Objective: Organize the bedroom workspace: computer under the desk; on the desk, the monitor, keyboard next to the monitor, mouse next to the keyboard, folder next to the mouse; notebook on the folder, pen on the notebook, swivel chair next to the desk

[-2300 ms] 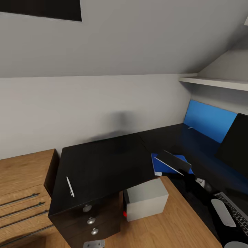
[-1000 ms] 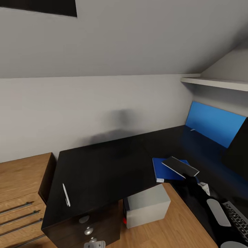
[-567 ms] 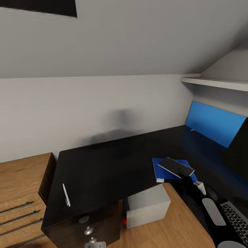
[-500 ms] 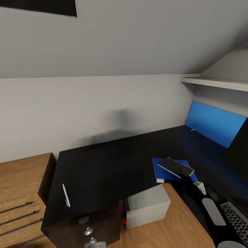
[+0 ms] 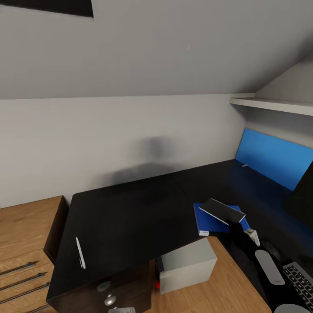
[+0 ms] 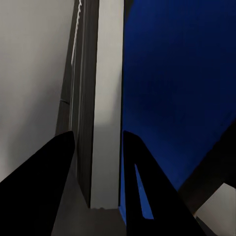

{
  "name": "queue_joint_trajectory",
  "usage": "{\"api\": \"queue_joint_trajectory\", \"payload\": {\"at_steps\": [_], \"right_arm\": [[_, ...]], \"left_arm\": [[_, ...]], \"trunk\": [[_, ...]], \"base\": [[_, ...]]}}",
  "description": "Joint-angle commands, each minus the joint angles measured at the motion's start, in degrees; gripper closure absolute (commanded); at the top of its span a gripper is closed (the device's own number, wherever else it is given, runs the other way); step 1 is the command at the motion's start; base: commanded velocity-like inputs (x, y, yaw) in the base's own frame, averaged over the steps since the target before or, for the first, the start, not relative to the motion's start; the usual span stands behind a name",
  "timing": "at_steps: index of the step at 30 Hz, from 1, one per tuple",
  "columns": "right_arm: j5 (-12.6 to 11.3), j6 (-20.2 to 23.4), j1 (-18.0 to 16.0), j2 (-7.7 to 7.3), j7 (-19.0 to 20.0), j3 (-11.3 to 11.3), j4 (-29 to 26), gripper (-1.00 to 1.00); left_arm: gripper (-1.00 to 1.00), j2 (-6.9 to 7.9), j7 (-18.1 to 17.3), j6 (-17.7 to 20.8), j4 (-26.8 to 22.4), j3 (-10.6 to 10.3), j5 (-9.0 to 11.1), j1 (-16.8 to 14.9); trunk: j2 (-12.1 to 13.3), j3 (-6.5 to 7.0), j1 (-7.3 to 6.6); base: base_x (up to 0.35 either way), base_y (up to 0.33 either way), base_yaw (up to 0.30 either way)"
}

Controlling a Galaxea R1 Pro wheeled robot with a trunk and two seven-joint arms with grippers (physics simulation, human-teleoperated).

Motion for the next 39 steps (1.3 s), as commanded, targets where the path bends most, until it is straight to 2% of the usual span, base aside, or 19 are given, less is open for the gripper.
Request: {"api": "queue_joint_trajectory", "payload": {"at_steps": [1,14,15,39], "right_arm": [[-0.28,0.36,-0.04,0.02,0.17,-0.18,0.00,1.00],[-0.28,0.35,-0.04,0.02,0.07,-0.22,0.08,1.00],[-0.28,0.34,-0.04,0.02,0.07,-0.22,0.09,-1.00],[-0.36,0.34,-0.04,0.04,0.08,-0.23,0.18,-1.00]], "left_arm": [[-1.00,0.05,0.40,0.26,-0.11,-0.17,0.11,-0.08],[-1.00,0.05,0.41,0.28,-0.11,-0.17,0.11,-0.07],[-1.00,0.05,0.41,0.28,-0.11,-0.17,0.11,-0.06],[-1.00,0.03,0.39,0.31,-0.11,-0.17,0.11,-0.06]], "trunk": [[-0.04,-0.06,0.00],[-0.04,-0.06,0.00],[-0.04,-0.06,0.00],[-0.04,-0.06,0.00]], "base": [[0.002,0.000,0.000],[0.000,0.000,0.000],[0.000,0.000,0.000],[-0.027,-0.043,0.000]]}}
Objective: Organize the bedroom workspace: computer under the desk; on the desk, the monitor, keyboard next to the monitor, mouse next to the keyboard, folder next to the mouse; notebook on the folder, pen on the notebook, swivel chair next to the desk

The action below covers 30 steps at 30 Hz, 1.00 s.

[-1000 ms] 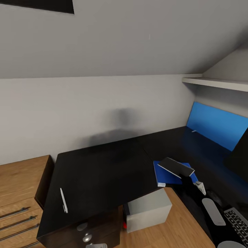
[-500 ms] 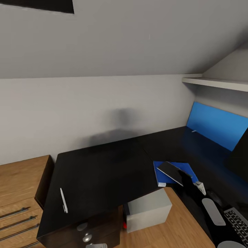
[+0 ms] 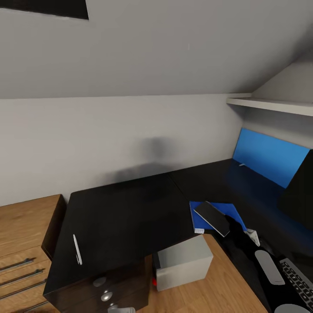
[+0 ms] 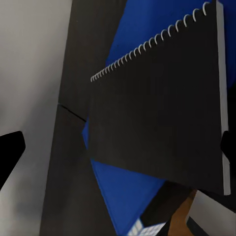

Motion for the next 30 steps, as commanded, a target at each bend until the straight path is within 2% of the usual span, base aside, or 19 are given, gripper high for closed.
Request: {"api": "queue_joint_trajectory", "payload": {"at_steps": [1,6,21,26,30], "right_arm": [[-0.26,0.35,-0.04,0.02,0.13,-0.16,0.00,-1.00],[-0.26,0.35,-0.04,0.04,0.13,-0.16,-0.03,-1.00],[-0.25,0.30,-0.04,0.49,0.30,-0.13,-0.58,-1.00],[0.28,-0.35,-0.04,1.74,0.24,0.19,-2.06,-1.00],[2.77,-1.12,-0.04,3.14,-0.03,1.01,-3.20,-1.00]], "left_arm": [[-1.00,0.04,0.41,0.27,-0.11,-0.18,0.11,-0.07],[-1.00,0.00,0.35,0.27,-0.11,-0.24,0.07,-0.09],[-1.00,-0.11,0.33,0.29,0.24,-0.25,0.12,-0.11],[-1.00,-0.11,0.33,0.30,0.42,-0.25,0.13,-0.09],[-1.00,-0.11,0.33,0.29,0.80,-0.29,0.12,-0.10]], "trunk": [[-0.04,-0.06,0.00],[-0.04,-0.06,0.00],[5.97,2.63,-3.29],[7.98,3.53,-4.39],[9.58,4.25,-5.27]], "base": [[-0.005,-0.007,0.000],[-0.002,-0.003,0.000],[0.000,0.000,0.000],[0.000,0.000,0.000],[0.000,0.000,0.000]]}}
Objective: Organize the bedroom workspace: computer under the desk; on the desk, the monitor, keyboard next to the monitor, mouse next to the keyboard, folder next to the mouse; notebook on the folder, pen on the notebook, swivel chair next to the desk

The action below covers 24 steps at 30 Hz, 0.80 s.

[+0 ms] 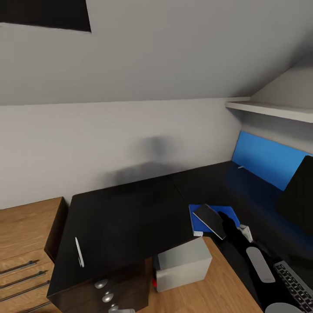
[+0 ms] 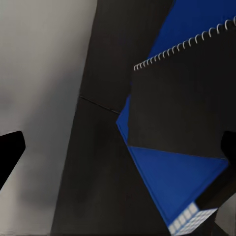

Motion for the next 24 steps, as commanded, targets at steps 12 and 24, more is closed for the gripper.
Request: {"api": "queue_joint_trajectory", "payload": {"at_steps": [12,24], "right_arm": [[24.68,0.14,-0.04,2.54,-7.50,6.07,-3.94,-1.00],[38.02,5.99,-0.04,5.56,-27.83,22.57,-9.63,-1.00]], "left_arm": [[-1.00,0.05,0.41,0.29,0.43,-0.22,0.10,-0.08],[-1.00,0.05,0.41,0.34,0.48,-0.17,0.10,-0.07]], "trunk": [[4.78,2.09,-2.64],[9.59,4.25,-5.27]], "base": [[0.000,0.000,0.000],[0.000,0.000,0.000]]}}
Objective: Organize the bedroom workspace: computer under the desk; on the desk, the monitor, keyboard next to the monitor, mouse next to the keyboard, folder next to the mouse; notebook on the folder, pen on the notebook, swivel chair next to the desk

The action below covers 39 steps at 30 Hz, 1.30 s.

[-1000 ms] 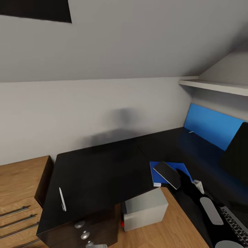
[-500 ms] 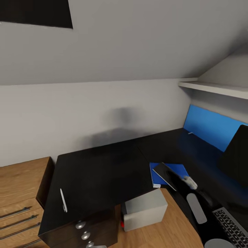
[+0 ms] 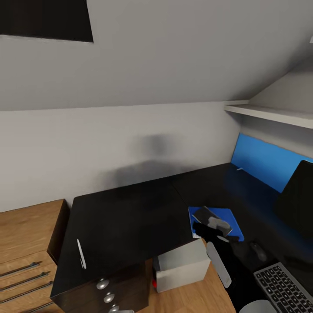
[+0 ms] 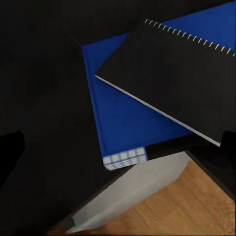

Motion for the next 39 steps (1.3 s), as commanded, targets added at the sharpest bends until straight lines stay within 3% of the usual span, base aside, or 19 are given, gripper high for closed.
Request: {"api": "queue_joint_trajectory", "payload": {"at_steps": [1,5,7,13,20,31,34,35,39], "right_arm": [[-0.09,1.14,-0.04,0.05,-1.90,1.47,-1.34,-1.00],[0.70,3.74,0.69,0.34,-5.73,4.84,-5.52,-1.00],[0.96,4.55,2.82,0.94,-6.95,6.07,-7.55,-1.00],[1.06,4.88,3.82,2.58,-7.53,6.53,-8.35,-1.00],[1.30,4.79,4.03,3.69,-7.74,6.88,-8.08,-1.00],[1.65,3.69,4.09,4.51,-7.98,13.63,-4.21,-1.00],[1.74,3.44,4.09,4.71,-7.99,15.44,-3.59,-1.00],[1.83,3.24,4.09,4.80,-7.99,17.09,-2.45,-1.00],[1.86,3.16,4.09,4.86,-7.98,17.63,-1.86,-1.00]], "left_arm": [[-1.00,0.06,0.41,0.27,-0.12,-0.15,0.11,-0.06],[-1.00,0.07,0.41,0.27,-0.09,-0.10,0.15,-0.07],[-1.00,0.12,0.43,0.23,-0.05,0.00,0.18,-0.09],[-1.00,0.14,0.48,0.19,-0.03,0.23,0.26,-0.10],[-1.00,0.20,0.50,0.18,-0.03,0.37,0.40,-0.10],[-1.00,0.30,0.50,0.10,1.62,1.04,3.43,-0.09],[-1.00,0.27,0.47,0.10,1.74,1.93,3.65,-0.10],[-1.00,0.30,0.44,0.09,1.79,3.06,3.79,-0.09],[-1.00,0.34,0.46,0.09,1.80,3.56,3.85,-0.10]], "trunk": [[-0.05,-0.08,0.01],[-0.05,-0.08,0.01],[-0.05,-0.08,0.01],[-0.05,-0.08,0.01],[-0.05,-0.29,0.01],[-0.05,-0.89,0.01],[-0.05,-1.06,0.01],[-0.05,-1.12,0.01],[-0.05,-1.34,0.01]], "base": [[0.000,0.000,0.000],[0.000,0.000,0.000],[0.000,0.000,0.000],[0.000,0.000,0.000],[0.000,0.000,0.088],[0.000,0.000,0.216],[0.000,0.000,0.227],[0.000,0.000,0.228],[0.000,0.000,0.228]]}}
